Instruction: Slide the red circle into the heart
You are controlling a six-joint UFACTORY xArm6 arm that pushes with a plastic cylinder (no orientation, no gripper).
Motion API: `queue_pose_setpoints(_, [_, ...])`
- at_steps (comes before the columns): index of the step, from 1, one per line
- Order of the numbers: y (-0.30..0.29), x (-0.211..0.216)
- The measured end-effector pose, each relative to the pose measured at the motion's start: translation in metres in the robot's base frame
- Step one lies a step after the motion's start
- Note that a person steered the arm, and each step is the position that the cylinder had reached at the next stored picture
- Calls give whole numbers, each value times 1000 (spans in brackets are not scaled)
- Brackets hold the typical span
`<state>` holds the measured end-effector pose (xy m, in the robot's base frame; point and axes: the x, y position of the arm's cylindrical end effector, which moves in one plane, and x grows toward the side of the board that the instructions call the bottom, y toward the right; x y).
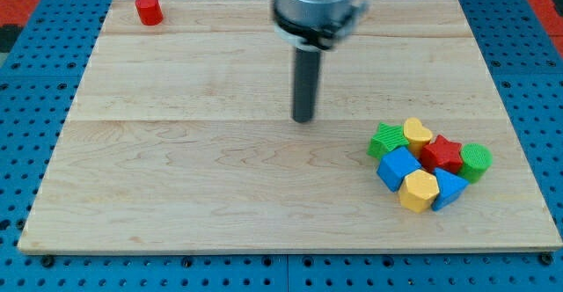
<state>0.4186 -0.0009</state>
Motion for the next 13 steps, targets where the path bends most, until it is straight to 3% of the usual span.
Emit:
queue_pose_setpoints(1, [-37,-71])
queue_pose_setpoints(2, [-64,-174])
queue_pose_setpoints(3, [-87,-225])
queue_pose_setpoints(6, [-148,-227])
queue_pose_setpoints(8, [-261,-217])
queue_pose_setpoints(9, [-260,-167])
queue_pose_setpoints(10, [-175,-157])
queue_pose_setpoints(11, [-200,-166])
queue_pose_setpoints(12, [-205,-206])
queue_pose_setpoints(13, [-140,-156])
